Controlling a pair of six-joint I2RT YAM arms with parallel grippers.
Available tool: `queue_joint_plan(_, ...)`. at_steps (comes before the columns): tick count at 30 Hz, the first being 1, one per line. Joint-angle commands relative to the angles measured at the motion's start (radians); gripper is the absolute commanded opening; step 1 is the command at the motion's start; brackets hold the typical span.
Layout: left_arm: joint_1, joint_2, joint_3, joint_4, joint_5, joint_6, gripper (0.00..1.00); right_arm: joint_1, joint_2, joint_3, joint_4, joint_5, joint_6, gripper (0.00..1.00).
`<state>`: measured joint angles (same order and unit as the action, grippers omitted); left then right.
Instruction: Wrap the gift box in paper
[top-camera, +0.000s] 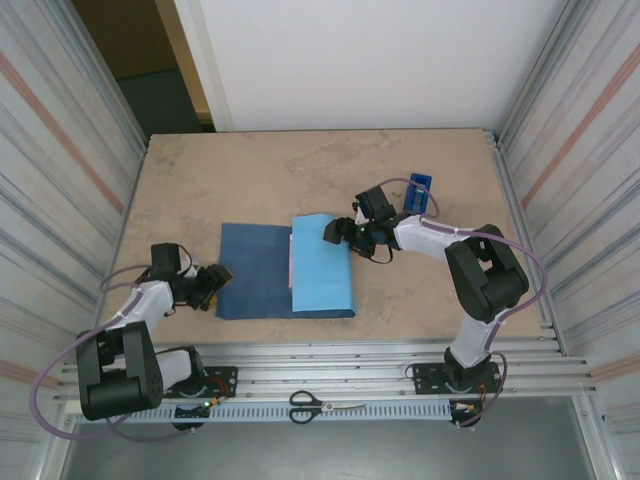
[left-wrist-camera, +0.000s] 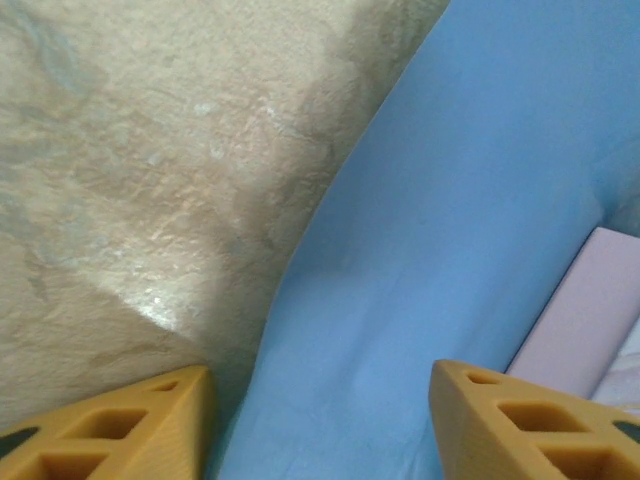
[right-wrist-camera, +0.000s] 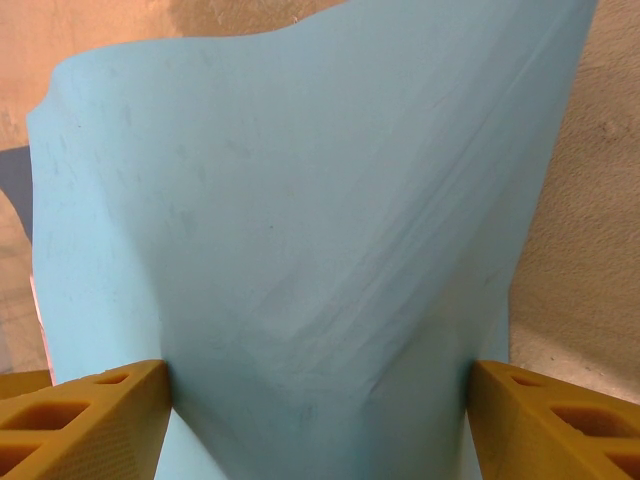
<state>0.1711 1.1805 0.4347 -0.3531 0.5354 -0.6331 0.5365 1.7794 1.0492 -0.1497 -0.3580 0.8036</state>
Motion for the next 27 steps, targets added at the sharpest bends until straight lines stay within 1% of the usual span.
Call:
queue_joint_plan(1,0.007,0.02,-0.011,0.024,0.057,0.001,0.49,0.029,0.075,-0.044,-0.17,0.069,0.004,0.75)
queue_joint_plan(4,0.008,0.028,0.001,0.024,0.09,0.003,0.42,0.029,0.078,-0.037,-0.173,0.067,0.002,0.75)
queue_joint_plan(7,0.007,0.015,0.006,0.008,0.065,0.003,0.41,0.029,0.08,-0.038,-0.171,0.068,0.003,0.75)
queue_joint_plan(12,0.008,-0.009,0.004,0.018,0.086,0.009,0.31,0.03,0.081,-0.04,-0.168,0.067,0.003,0.75)
queue_joint_plan(16,0.007,-0.022,0.012,0.031,0.122,0.009,0.29,0.031,0.081,-0.038,-0.171,0.067,0.003,0.75)
queue_joint_plan(27,0.008,-0.04,0.047,0.004,0.104,0.042,0.28,0.031,0.077,-0.04,-0.17,0.067,0.002,0.75)
